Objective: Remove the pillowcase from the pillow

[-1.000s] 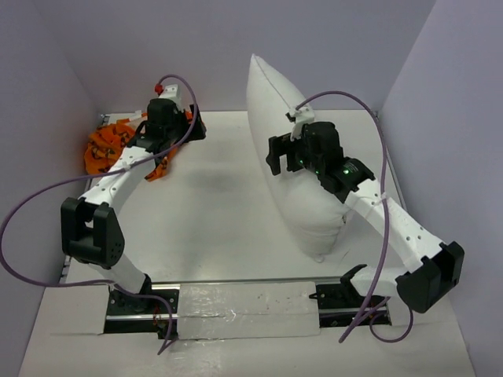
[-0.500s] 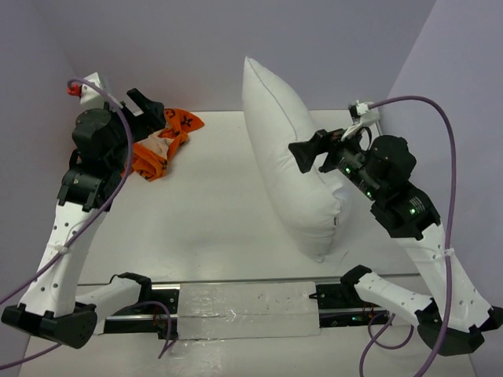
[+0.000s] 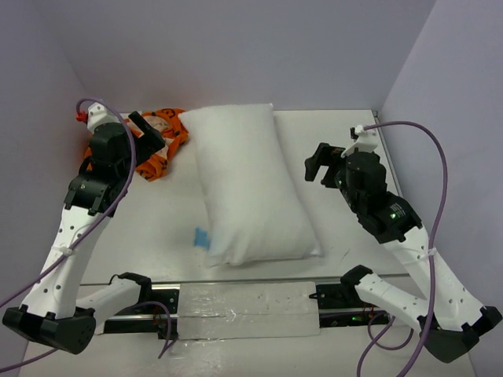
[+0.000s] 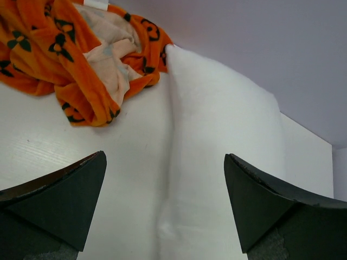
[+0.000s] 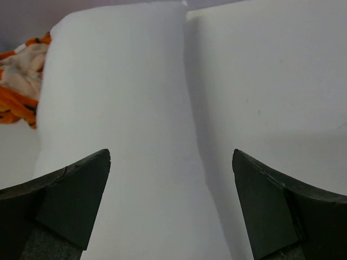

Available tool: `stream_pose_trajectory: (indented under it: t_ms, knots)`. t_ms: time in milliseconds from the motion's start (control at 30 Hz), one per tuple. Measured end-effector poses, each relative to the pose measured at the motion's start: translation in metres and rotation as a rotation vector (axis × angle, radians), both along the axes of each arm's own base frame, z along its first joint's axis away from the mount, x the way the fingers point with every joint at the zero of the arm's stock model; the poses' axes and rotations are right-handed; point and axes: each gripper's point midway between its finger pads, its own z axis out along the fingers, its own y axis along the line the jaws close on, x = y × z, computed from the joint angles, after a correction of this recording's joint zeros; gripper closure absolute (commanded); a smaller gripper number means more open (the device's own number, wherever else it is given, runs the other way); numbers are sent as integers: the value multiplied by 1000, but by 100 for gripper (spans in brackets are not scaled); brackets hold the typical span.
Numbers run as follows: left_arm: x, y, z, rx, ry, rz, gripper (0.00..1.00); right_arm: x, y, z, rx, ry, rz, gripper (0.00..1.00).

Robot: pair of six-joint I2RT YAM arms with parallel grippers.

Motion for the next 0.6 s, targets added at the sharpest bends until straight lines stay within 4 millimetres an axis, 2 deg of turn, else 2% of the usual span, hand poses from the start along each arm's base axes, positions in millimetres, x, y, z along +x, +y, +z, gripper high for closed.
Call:
stream_pose_trajectory:
  t_ms: [100, 400, 600]
  knots:
    - [-1, 3, -8, -6, 22, 21, 1, -1, -12, -16, 3, 28, -78, 0]
    - [-5, 13, -22, -4, 40, 83, 1, -15, -47, -27, 57, -12, -254, 0]
    - [-11, 19, -27, 4, 38, 104, 1, -24, -62, -37, 74, -32, -315, 0]
